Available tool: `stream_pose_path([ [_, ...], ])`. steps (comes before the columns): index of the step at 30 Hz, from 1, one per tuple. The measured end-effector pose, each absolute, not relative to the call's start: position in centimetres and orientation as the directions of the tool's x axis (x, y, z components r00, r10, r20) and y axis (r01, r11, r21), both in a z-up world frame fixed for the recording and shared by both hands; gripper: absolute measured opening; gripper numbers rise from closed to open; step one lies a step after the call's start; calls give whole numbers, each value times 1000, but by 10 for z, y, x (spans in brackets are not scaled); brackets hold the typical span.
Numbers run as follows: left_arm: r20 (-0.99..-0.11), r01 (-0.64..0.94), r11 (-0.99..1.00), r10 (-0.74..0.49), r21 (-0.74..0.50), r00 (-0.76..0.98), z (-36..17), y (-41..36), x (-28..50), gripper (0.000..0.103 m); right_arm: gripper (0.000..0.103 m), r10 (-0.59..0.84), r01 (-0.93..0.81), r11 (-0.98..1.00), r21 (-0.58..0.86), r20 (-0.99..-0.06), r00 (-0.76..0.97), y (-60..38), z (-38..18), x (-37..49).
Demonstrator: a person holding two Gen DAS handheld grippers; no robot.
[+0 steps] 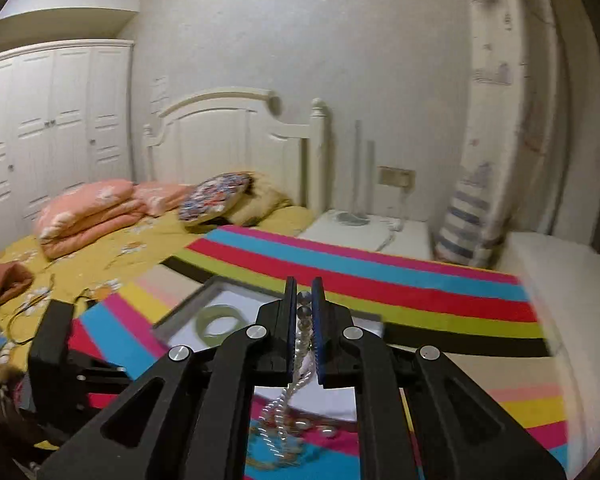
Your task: Organize jewelry
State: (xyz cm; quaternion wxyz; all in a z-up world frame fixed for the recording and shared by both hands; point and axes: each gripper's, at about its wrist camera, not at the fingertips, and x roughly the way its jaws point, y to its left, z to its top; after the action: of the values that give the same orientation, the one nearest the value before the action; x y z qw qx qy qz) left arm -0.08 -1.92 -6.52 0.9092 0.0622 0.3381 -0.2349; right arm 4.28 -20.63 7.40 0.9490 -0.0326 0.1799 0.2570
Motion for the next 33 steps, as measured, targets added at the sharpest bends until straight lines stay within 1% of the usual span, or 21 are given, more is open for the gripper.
stream_pose_path([
  [3, -642, 481, 876, -388, -34, 661, -62, -22, -4, 10, 9, 491, -511, 859, 24, -318, 811, -206, 88, 39],
  [6, -631, 516, 854, -435, -64, 642, -57, -27, -8, 10, 9, 510, -523, 852, 35, -288, 811, -208, 102, 33],
  [9, -628, 581, 811, -490, -73, 605, -54, -43, -17, 10, 9, 518, -535, 844, 13, -272, 811, -203, 112, 29],
  [13, -642, 613, 788, -500, -59, 582, -59, -59, -21, 10, 9, 528, -554, 832, -28, -263, 807, -194, 120, 19],
  [16, -649, 579, 815, -454, -25, 611, -61, -57, -17, 10, 9, 526, -555, 831, -35, -273, 805, -190, 117, 20],
  [18, -652, 542, 840, -424, -24, 629, -63, -49, -10, 10, 9, 526, -555, 831, -29, -283, 802, -189, 114, 21],
  [20, -673, 486, 874, -365, -9, 644, -68, -36, -1, 10, 9, 528, -557, 830, -23, -292, 798, -187, 110, 21],
  [23, -716, 443, 896, -323, -22, 618, -79, -23, 13, 12, 9, 531, -562, 827, -22, -301, 792, -184, 106, 23],
  [24, -723, 437, 899, -317, -23, 614, -81, -21, 15, 24, 9, 532, -564, 826, -22, -304, 790, -183, 106, 23],
  [25, -720, 429, 903, -315, -26, 619, -81, -20, 15, 48, 9, 533, -566, 824, -23, -306, 789, -182, 105, 23],
  [26, -700, 427, 904, -327, -34, 635, -77, -19, 12, 60, 9, 534, -568, 823, -24, -309, 787, -180, 105, 23],
  [27, -669, 435, 899, -349, -43, 656, -71, -19, 5, 68, 9, 534, -569, 822, -26, -311, 786, -178, 105, 24],
  [29, -594, 509, 859, -436, -51, 676, -54, -29, -14, 68, 9, 536, -574, 818, -30, -319, 782, -174, 104, 24],
  [30, -581, 535, 844, -458, -47, 672, -50, -35, -18, 64, 9, 538, -576, 817, -32, -322, 779, -173, 104, 23],
  [31, -575, 569, 821, -487, -44, 658, -46, -45, -22, 49, 9, 540, -580, 814, -35, -324, 777, -171, 104, 23],
  [33, -598, 616, 784, -527, -69, 603, -47, -62, -17, 31, 9, 545, -586, 809, -37, -325, 773, -168, 105, 21],
])
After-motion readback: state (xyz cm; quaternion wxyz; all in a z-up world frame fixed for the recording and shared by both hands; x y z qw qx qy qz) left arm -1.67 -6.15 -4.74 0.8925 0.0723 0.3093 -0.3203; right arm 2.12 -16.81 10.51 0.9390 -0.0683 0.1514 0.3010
